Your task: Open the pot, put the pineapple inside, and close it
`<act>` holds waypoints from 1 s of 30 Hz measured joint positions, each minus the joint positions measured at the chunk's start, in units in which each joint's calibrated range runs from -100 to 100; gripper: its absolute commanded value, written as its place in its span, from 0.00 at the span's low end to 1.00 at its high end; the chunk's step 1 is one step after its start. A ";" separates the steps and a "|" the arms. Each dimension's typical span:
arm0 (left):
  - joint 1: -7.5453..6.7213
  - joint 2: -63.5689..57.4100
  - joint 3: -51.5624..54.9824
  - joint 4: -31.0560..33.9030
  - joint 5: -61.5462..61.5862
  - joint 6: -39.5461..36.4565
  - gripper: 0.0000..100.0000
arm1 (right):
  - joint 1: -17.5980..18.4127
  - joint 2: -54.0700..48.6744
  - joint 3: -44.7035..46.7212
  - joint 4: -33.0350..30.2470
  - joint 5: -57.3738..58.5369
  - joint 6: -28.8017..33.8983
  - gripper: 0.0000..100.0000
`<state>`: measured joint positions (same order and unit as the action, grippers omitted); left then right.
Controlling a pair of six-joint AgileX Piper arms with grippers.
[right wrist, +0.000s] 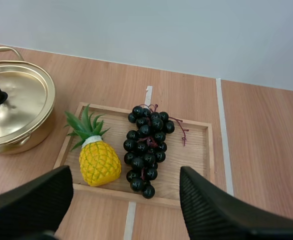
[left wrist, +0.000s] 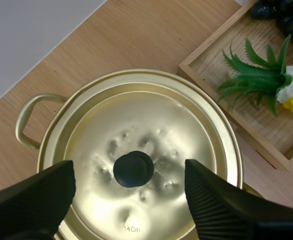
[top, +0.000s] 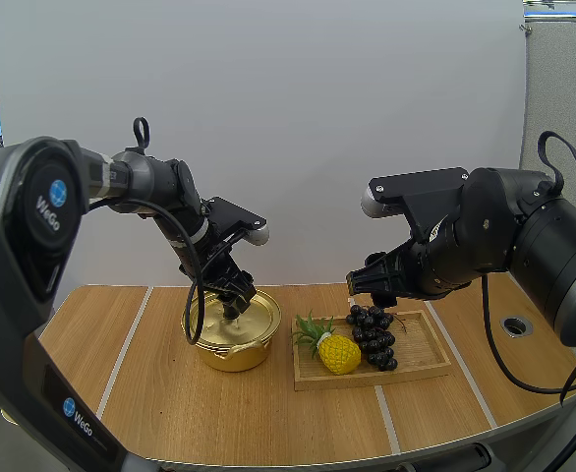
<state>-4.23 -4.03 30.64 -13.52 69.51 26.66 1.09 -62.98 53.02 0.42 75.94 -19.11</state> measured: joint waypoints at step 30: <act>0.00 7.91 -2.12 0.15 0.34 -1.06 0.15 | 0.00 0.00 0.00 1.76 0.00 0.00 1.00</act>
<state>-4.23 3.88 28.52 -13.36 69.84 25.60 1.09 -62.98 53.02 2.18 75.94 -19.11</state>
